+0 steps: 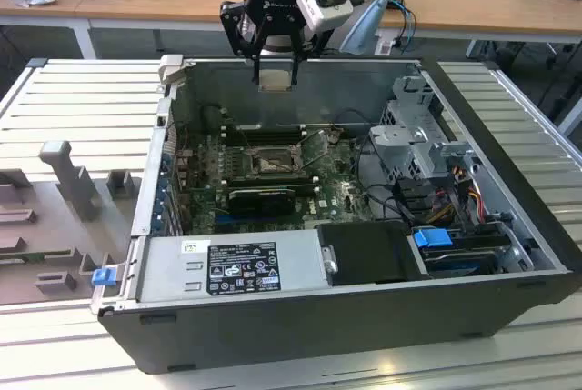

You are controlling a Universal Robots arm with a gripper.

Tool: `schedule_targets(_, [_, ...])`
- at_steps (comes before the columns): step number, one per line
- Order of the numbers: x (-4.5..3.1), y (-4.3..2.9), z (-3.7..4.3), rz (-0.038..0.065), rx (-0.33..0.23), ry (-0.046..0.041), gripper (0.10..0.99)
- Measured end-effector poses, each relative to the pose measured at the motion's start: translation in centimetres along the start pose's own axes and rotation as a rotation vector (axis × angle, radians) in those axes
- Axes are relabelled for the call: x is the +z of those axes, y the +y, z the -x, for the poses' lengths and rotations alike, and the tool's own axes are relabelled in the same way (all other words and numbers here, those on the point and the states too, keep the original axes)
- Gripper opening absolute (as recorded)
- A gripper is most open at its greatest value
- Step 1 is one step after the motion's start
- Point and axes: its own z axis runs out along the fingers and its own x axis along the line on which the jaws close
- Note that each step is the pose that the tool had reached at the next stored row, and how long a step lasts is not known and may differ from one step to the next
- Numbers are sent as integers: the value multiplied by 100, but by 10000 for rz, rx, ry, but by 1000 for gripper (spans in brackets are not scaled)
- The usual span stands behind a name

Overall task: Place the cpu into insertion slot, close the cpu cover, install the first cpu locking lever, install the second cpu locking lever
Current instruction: 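Place the cpu into insertion slot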

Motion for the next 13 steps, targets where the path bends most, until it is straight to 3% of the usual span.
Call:
schedule_targets(3, [0,0,0,2,91,-8,533])
schedule_targets(13, [2,0,0,26,1481,-133,533])
